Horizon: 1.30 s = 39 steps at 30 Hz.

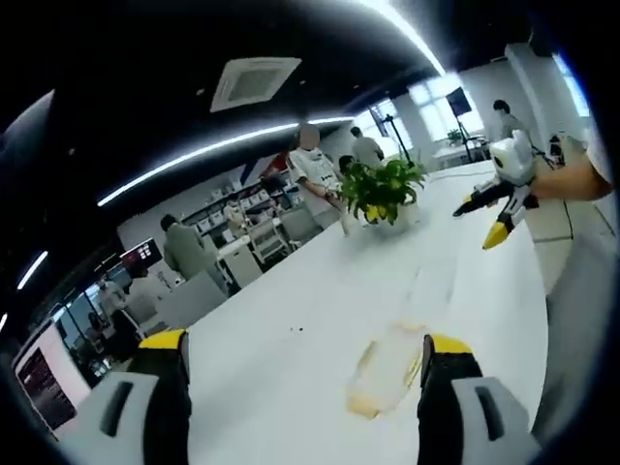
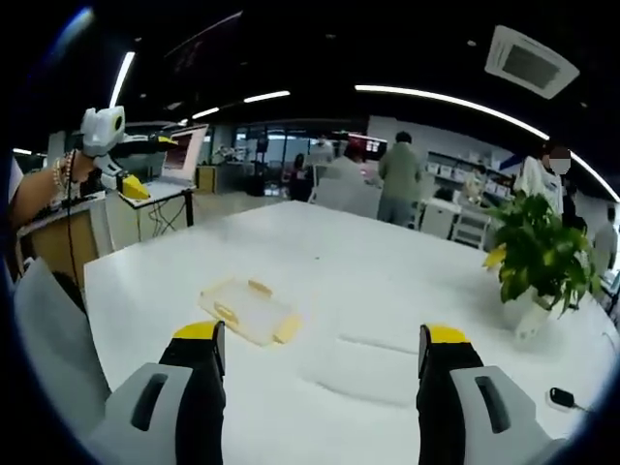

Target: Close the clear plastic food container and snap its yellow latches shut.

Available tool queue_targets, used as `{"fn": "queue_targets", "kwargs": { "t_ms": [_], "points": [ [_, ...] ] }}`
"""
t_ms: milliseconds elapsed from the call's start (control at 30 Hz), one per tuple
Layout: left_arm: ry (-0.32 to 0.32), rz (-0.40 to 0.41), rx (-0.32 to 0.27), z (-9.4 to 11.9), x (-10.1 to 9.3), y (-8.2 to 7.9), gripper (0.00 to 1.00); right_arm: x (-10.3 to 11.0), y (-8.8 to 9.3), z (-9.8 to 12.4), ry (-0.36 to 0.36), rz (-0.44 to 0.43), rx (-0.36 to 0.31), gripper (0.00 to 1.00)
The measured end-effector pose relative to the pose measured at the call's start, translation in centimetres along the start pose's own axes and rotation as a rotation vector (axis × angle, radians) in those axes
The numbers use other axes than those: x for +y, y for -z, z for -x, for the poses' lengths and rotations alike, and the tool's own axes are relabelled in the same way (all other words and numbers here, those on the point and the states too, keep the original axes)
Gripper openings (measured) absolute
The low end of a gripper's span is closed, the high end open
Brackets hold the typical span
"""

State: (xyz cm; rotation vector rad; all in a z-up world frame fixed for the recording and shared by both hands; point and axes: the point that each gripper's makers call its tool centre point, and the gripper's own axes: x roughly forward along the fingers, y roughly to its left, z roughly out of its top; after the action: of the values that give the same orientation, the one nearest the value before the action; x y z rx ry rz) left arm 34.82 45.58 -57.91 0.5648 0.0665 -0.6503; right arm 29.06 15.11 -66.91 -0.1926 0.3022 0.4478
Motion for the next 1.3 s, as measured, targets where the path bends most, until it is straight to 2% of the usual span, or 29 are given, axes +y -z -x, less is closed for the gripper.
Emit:
{"fn": "queue_targets", "kwargs": {
  "t_ms": [33,100,267,333,400,467,500,533,567,667,867,1033,1100,1167,1300],
  "points": [
    [-0.005,-0.010,0.018,0.0,0.2,0.2,0.98,-0.1,-0.3,0.0,-0.003,0.008,-0.001,0.79],
    [0.027,-0.013,0.038,-0.3,0.0,0.4,0.97,-0.4,-1.2,-0.2,-0.005,0.035,-0.010,0.79],
    [0.049,0.004,0.042,-1.6,1.3,0.5,0.91,-0.4,-3.7,-1.5,-0.062,0.117,-0.031,0.77],
    [0.084,-0.032,0.088,-2.5,1.5,1.4,0.88,0.2,-4.7,-2.4,-0.119,0.169,-0.038,0.73],
    [0.138,-0.071,0.138,-3.6,0.9,2.6,0.85,1.1,-4.9,-3.5,-0.177,0.206,-0.018,0.69],
    [0.210,-0.045,0.209,-4.7,-0.4,4.4,0.85,1.8,-5.0,-4.9,-0.221,0.249,0.003,0.67],
    [0.244,-0.045,0.251,-5.3,-1.0,5.5,0.85,2.1,-4.9,-5.4,-0.233,0.264,0.014,0.67],
    [0.251,-0.047,0.264,-5.6,-1.1,5.8,0.84,2.4,-4.6,-6.3,-0.254,0.290,0.035,0.66],
    [0.271,-0.051,0.306,-6.1,-1.5,6.9,0.83,2.7,-4.4,-6.8,-0.271,0.304,0.048,0.66],
    [0.315,-0.014,0.360,-7.3,-2.4,8.4,0.82,3.3,-3.6,-8.7,-0.314,0.312,0.081,0.64],
    [0.377,-0.024,0.387,-9.4,-3.0,10.4,0.81,4.1,-1.4,-11.8,-0.401,0.359,0.166,0.65],
    [0.459,-0.001,0.447,-10.6,-4.4,13.0,0.79,4.3,0.2,-13.7,-0.476,0.410,0.223,0.62],
    [0.485,-0.015,0.463,-11.2,-4.9,14.0,0.77,4.3,0.9,-14.4,-0.503,0.422,0.251,0.61],
    [0.501,-0.033,0.460,-11.7,-5.2,14.4,0.74,4.4,1.4,-14.9,-0.525,0.428,0.264,0.61],
    [0.549,-0.005,0.464,-12.6,-6.5,15.3,0.70,4.6,3.1,-16.1,-0.568,0.445,0.315,0.60]
  ]
}}
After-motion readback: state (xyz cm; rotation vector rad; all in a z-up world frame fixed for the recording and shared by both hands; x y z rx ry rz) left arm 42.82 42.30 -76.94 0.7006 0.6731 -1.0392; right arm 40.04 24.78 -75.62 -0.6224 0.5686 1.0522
